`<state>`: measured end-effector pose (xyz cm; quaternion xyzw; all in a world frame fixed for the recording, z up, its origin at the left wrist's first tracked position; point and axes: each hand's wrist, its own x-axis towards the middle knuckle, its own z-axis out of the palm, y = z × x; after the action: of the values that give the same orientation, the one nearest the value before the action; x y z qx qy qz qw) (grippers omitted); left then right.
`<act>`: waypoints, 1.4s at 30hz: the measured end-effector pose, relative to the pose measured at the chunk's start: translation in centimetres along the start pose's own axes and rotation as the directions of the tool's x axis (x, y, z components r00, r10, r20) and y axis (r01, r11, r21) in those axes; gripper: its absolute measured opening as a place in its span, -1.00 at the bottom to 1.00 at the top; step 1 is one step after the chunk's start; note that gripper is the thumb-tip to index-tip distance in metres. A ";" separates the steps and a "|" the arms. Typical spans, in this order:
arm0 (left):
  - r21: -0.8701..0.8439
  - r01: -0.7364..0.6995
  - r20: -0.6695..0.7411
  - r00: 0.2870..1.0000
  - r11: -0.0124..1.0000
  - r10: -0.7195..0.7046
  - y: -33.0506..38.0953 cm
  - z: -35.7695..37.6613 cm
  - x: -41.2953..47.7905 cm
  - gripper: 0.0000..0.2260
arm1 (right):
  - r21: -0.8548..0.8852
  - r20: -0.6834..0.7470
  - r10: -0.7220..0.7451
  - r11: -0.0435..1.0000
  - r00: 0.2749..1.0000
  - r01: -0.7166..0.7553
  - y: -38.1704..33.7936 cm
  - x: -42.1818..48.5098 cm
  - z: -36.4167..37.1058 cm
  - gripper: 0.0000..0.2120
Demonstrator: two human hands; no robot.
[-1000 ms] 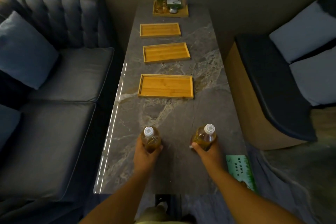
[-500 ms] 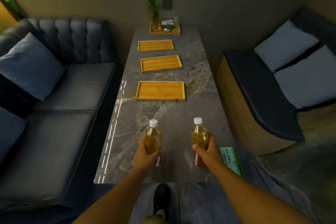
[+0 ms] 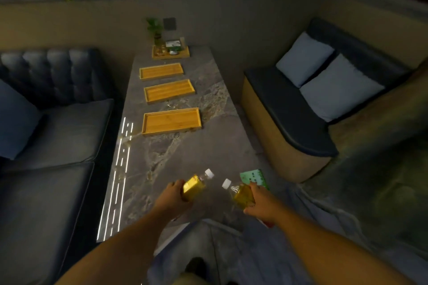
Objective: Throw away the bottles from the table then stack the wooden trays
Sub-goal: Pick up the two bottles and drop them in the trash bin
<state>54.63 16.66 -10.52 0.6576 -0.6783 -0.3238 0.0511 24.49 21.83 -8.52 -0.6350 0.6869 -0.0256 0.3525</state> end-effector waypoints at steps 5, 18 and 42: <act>0.175 -0.196 0.174 0.971 0.965 0.165 2.6 -0.5 2.9 -0.43 | 0.031 -0.026 0.120 0.992 0.992 -0.119 2.2 -2.0 -0.8 -0.16; 0.436 -0.806 0.606 0.591 0.399 0.533 12.7 4.2 8.2 -0.32 | 0.250 -0.180 0.511 0.850 0.841 -0.463 4.3 -11.5 2.3 -0.29; 0.156 -0.987 0.801 0.152 0.043 0.578 39.2 26.6 -11.8 -0.32 | 0.401 -0.174 0.856 0.512 0.486 -0.759 24.2 -41.5 5.9 -0.30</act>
<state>9.30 34.56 -7.29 -0.0330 -0.9705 -0.1222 -0.2053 4.52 65.88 -5.86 -0.1619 0.9454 -0.0611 0.2761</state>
